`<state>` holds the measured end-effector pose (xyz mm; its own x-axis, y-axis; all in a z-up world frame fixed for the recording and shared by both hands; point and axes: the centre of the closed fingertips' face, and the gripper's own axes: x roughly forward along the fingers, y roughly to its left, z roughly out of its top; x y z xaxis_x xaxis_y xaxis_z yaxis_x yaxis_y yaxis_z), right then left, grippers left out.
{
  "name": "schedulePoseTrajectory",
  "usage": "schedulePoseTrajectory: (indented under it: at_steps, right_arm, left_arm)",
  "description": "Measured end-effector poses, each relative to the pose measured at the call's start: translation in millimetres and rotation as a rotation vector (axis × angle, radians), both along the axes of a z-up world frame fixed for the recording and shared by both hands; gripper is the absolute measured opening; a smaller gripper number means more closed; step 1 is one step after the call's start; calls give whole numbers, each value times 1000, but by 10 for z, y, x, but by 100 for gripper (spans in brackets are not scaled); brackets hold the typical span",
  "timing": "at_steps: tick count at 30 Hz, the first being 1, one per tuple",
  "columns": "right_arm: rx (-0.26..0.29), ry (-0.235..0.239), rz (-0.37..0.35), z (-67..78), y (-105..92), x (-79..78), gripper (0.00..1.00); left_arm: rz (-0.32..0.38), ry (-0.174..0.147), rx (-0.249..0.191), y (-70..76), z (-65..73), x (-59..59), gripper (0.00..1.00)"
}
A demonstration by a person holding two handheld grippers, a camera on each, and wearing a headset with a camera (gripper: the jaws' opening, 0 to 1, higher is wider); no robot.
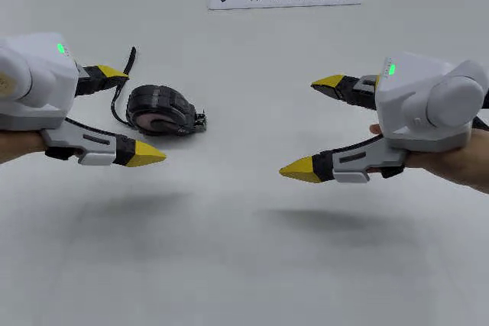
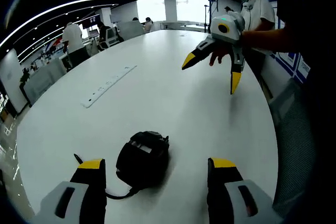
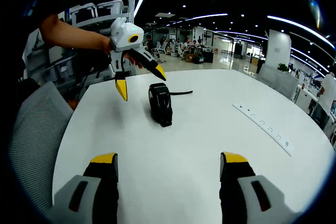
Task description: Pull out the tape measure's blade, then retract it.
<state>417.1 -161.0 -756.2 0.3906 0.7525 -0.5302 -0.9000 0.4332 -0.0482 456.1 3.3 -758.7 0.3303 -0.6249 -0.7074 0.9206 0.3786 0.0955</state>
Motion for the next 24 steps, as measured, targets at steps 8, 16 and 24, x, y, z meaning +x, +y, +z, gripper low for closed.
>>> schedulePoseTrajectory:
  at_steps: [8,16,24]
  right_arm:
    - [-16,-11,60,-85,177,105,76]
    - [-19,0,103,-194,364,166,72]
    - [-27,-6,132,-290,530,286,67]
  left_arm:
    - [-58,9,57,11,-95,99,69]
    - [-122,28,112,20,-186,167,56]
    - [-183,43,177,35,-308,196,46]
